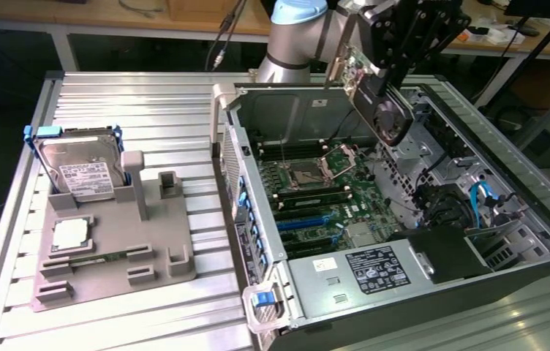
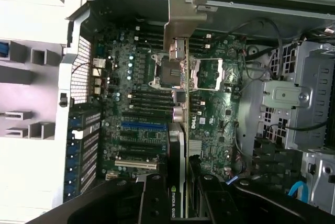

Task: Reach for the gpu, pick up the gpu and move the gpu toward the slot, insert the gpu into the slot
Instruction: 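Insert the gpu into the slot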

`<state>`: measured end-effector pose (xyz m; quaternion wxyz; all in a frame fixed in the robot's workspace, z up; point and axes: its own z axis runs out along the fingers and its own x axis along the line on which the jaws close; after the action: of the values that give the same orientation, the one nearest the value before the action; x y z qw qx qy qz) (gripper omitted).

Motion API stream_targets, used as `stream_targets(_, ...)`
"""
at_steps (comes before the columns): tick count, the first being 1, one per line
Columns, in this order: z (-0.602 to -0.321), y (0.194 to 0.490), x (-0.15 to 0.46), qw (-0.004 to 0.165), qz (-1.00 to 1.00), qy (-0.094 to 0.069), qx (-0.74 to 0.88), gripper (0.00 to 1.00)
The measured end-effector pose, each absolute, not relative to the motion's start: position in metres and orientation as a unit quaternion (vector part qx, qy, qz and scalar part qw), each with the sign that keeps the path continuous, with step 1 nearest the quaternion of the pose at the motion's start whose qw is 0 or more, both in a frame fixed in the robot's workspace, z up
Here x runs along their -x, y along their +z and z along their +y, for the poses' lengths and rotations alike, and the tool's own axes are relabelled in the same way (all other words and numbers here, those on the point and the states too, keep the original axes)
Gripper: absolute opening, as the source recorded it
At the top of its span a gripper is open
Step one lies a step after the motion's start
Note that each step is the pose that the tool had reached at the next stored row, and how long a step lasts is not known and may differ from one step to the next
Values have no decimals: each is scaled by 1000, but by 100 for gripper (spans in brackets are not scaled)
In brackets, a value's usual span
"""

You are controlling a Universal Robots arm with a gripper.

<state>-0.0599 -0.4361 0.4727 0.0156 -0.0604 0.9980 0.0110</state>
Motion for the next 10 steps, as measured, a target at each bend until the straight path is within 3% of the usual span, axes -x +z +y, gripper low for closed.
stream_targets(10,-436,452,60,14,986,11,169,27)
